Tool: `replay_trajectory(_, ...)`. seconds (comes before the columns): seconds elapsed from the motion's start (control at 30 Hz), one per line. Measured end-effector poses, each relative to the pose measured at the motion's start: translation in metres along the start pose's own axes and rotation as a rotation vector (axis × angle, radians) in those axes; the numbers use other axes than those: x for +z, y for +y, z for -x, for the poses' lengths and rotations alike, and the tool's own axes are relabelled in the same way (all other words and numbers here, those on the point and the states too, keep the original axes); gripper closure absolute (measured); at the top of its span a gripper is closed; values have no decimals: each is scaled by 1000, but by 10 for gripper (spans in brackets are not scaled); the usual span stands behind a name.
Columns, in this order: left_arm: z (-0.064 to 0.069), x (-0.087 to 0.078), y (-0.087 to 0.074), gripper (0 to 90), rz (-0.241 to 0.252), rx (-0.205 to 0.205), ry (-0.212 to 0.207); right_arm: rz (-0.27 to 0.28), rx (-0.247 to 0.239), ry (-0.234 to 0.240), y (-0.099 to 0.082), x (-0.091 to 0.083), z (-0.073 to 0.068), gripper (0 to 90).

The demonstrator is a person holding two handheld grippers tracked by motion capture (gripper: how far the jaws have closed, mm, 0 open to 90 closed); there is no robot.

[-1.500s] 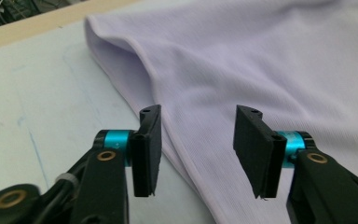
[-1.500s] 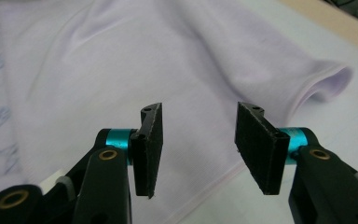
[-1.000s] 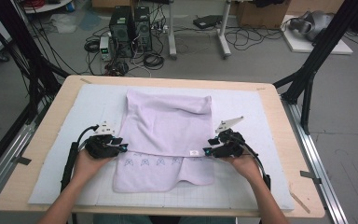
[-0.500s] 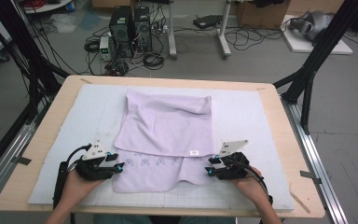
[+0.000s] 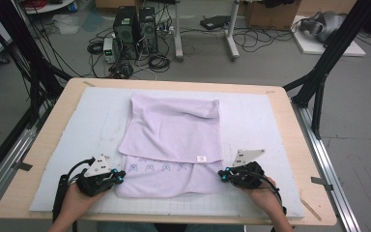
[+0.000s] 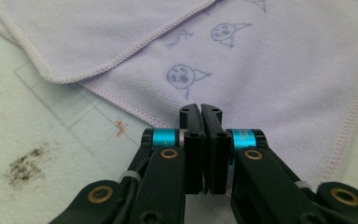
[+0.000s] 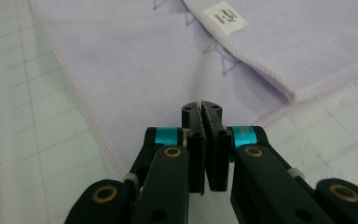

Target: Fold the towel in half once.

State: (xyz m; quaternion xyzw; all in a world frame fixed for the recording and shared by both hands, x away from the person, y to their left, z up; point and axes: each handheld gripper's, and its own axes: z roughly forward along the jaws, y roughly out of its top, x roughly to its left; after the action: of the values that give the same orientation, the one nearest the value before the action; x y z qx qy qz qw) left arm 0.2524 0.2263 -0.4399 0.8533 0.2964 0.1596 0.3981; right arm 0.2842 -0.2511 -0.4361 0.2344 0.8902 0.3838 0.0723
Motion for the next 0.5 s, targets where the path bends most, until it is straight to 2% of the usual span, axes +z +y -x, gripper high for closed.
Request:
replay_trajectory(0.13,-1,-10,-1,875,19,-12,5,-3,15,-5,-9,-9,0,886)
replay_trajectory(0.2,-1,-12,-2,860,20,-19,2,8,20,-5,-10,-10,-1,844)
replay_trajectory(0.23,0,-13,-2,802,19,-24,-2,13,18,2,-10,-11,-2,800)
replay_trajectory(0.3,4,-15,-4,582,19,-38,-5,37,8,17,-10,-13,-5,718)
replay_trajectory(0.33,5,-17,-5,538,22,-34,-14,38,-2,22,-11,-14,-8,688)
replay_trajectory(0.43,13,-21,-9,543,22,-11,-39,30,-30,55,-14,-14,-17,645)
replay_trajectory(0.5,17,-21,-11,591,9,5,-53,22,-46,81,-16,-12,-22,627)
